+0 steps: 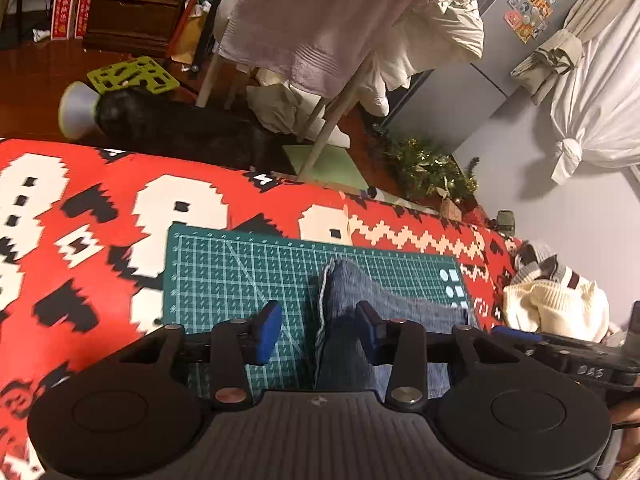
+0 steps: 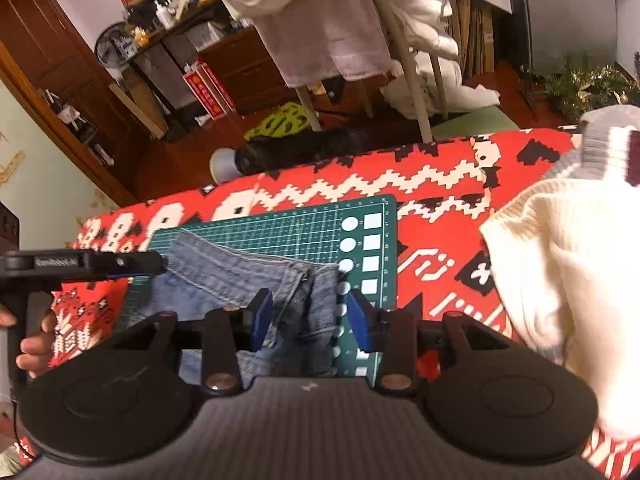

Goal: Fold clothes

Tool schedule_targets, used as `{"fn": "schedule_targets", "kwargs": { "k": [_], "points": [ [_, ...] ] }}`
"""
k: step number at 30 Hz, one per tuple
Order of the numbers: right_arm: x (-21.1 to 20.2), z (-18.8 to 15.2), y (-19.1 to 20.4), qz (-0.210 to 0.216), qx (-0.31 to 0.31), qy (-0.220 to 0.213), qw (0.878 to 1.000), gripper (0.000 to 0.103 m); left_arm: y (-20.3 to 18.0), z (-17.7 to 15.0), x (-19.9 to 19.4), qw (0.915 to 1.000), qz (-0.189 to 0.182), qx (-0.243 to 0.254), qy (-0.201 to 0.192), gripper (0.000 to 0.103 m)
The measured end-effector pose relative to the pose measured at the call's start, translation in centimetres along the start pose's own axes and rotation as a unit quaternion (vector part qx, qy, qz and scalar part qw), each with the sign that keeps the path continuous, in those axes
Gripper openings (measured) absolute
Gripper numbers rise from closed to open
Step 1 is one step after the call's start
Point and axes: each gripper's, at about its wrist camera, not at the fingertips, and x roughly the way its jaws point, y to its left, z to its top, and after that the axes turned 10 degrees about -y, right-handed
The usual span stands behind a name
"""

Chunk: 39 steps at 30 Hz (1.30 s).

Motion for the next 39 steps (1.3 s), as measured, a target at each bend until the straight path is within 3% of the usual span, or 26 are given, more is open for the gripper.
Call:
{"fn": "schedule_targets", "kwargs": {
  "k": [8, 10, 12, 13, 15, 18, 29, 34, 39],
  "points": [
    [2.3, 0.1, -1.0, 0.019, 0.026, 0.018, 0.999, 0.045, 0.0, 0.8, 2.2, 0.9994, -0.019, 0.001, 0.029, 0.037],
    [2.7, 0.1, -1.0, 0.026, 0.028, 0.021, 0.999, 0.036, 0.0, 0.7, 2.6, 0.999, -0.025, 0.002, 0.038, 0.031],
    [2.9, 0.1, -0.9, 0.028, 0.029, 0.021, 0.999, 0.03, 0.1, 0.6, 2.8, 0.9986, -0.032, 0.001, 0.043, 0.016],
    [2.8, 0.1, -0.8, 0.029, 0.028, 0.018, 0.999, 0.021, 0.0, 0.6, 2.9, 0.9985, -0.034, 0.0, 0.043, 0.015],
    [2.5, 0.1, -0.5, 0.03, 0.023, 0.008, 0.999, 0.014, -0.1, 0.6, 2.8, 0.9984, -0.038, 0.001, 0.043, 0.012],
    [1.1, 0.1, 0.3, 0.032, 0.011, -0.009, 0.999, 0.012, -0.7, 1.0, 1.6, 0.9982, -0.047, 0.009, 0.035, 0.012],
    [-11.4, -0.8, 5.6, 0.069, -0.037, -0.08, 0.994, 0.011, -4.5, 1.3, -9.2, 0.9923, -0.119, 0.032, 0.017, 0.012],
    [-18.0, -4.7, 8.7, 0.085, -0.084, -0.091, 0.989, 0.011, -5.7, -1.8, -15.0, 0.9878, -0.142, 0.059, 0.025, 0.012],
    [-22.8, -10.9, 11.3, 0.087, -0.13, -0.088, 0.984, 0.008, -5.8, -6.9, -19.4, 0.9855, -0.131, 0.1, 0.041, 0.013]
  ]
}}
